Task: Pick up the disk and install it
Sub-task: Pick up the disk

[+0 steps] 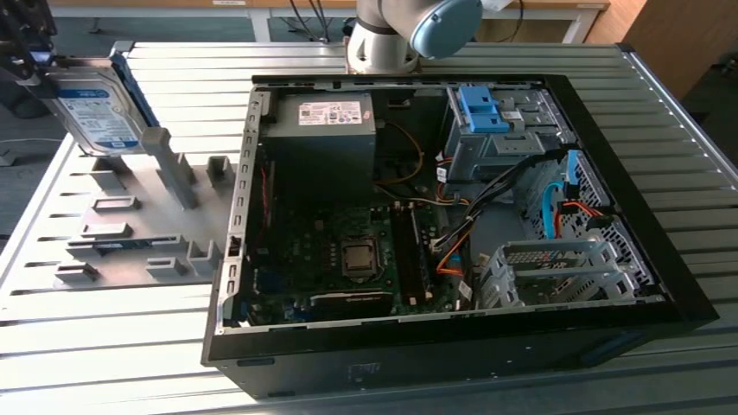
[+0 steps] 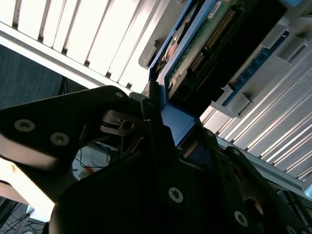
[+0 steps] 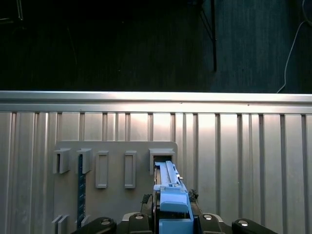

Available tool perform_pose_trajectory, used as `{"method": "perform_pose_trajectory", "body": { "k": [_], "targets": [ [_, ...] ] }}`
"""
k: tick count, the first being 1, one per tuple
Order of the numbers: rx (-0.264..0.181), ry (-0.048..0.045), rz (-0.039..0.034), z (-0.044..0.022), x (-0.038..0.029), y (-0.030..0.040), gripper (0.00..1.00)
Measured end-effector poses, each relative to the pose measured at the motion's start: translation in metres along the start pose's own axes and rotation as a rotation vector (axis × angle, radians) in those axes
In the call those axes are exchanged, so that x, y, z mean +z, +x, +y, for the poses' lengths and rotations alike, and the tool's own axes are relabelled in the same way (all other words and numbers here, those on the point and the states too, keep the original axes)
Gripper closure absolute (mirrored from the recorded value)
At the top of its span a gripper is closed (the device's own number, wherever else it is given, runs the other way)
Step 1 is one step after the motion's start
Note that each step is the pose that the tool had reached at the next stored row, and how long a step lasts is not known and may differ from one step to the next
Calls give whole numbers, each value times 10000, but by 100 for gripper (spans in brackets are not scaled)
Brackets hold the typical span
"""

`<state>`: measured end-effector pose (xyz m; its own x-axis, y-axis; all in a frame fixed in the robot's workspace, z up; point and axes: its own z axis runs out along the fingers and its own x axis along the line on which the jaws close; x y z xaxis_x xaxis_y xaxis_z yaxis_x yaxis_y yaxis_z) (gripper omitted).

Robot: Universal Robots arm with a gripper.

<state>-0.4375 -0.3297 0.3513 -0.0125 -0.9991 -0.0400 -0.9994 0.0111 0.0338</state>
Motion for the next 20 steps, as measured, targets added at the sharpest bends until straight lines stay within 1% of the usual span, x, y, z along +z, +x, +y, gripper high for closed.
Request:
{"method": "perform_pose_trajectory", "body": {
  "k": [8,16,20],
  "targets": [
    [0,0,1,1,-38,-2,64],
    [0,0,1,2,-57,-2,64],
    [0,-1,0,3,-82,-3,64]
  ]
}}
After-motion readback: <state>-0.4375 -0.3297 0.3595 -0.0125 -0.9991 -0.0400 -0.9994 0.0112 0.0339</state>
